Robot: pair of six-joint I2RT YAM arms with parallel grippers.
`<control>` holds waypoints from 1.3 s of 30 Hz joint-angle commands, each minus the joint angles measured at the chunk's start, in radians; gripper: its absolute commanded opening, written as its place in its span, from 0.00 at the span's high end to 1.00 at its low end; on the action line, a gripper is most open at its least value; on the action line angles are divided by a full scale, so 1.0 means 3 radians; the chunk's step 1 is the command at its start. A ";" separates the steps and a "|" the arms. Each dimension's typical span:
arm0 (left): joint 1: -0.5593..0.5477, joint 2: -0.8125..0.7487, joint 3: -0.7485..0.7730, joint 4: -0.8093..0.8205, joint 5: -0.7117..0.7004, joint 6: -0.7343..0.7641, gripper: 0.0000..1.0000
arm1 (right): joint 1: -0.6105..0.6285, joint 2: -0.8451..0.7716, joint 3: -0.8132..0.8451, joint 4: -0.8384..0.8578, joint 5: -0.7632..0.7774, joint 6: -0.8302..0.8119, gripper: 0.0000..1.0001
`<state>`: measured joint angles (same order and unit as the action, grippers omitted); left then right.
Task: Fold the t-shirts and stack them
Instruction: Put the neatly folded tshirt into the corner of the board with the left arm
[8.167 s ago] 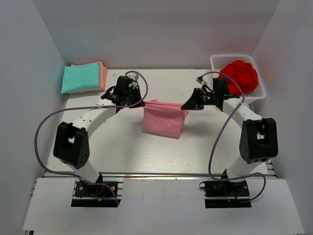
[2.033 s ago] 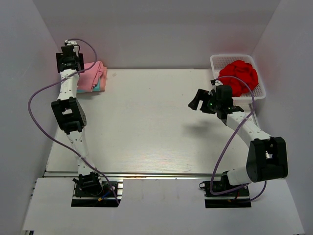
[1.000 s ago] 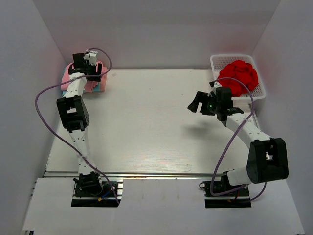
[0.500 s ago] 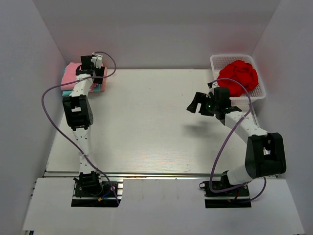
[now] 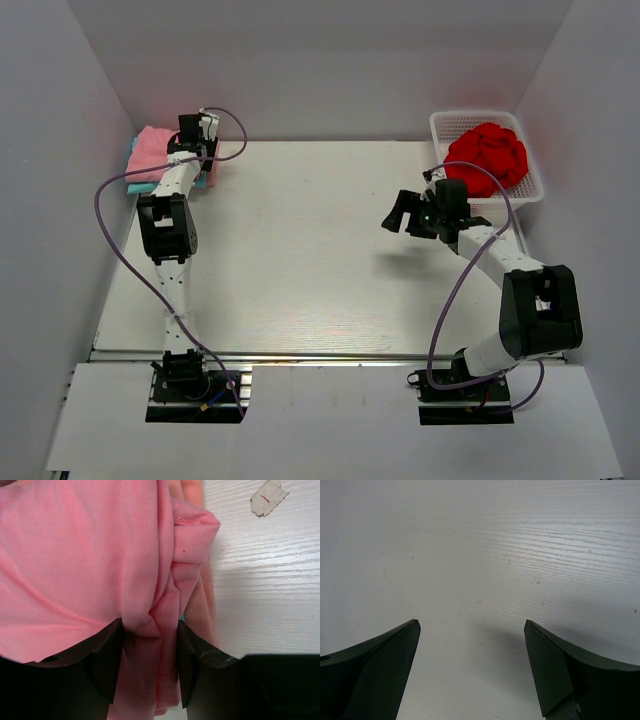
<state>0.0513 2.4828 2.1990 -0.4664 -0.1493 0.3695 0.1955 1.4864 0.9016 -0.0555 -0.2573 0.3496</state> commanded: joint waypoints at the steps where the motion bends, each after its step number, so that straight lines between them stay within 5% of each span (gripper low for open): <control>1: -0.0023 -0.0294 0.0007 0.0036 -0.0039 -0.0030 0.45 | -0.0013 0.0026 0.0134 0.0032 -0.0017 -0.0066 0.10; 8: -0.0023 -0.0361 -0.0023 0.0036 -0.0029 -0.0091 0.44 | -0.0023 0.0061 0.0139 0.0026 -0.0047 -0.0071 0.10; 13: -0.0023 -0.0325 0.0033 0.0005 -0.0069 -0.0091 0.54 | -0.0018 0.0072 0.0129 0.0016 -0.0047 -0.0071 0.10; 17: -0.0023 -0.0325 0.0033 0.0005 -0.0110 -0.0122 0.70 | -0.0013 0.0092 0.0124 0.0027 -0.0063 -0.0066 0.10; 21: -0.0023 -0.0361 -0.0008 0.0041 -0.0141 -0.0162 1.00 | -0.0007 0.0102 0.0134 0.0042 -0.0088 -0.0056 0.10; 39: -0.0023 -0.0366 0.0186 0.0332 0.0150 -0.0828 1.00 | -0.0013 0.0184 0.0195 0.0016 -0.0134 -0.0086 0.10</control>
<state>0.0509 2.4573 2.2135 -0.4206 -0.1482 0.1730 0.1955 1.5314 0.9131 -0.0578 -0.2878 0.3386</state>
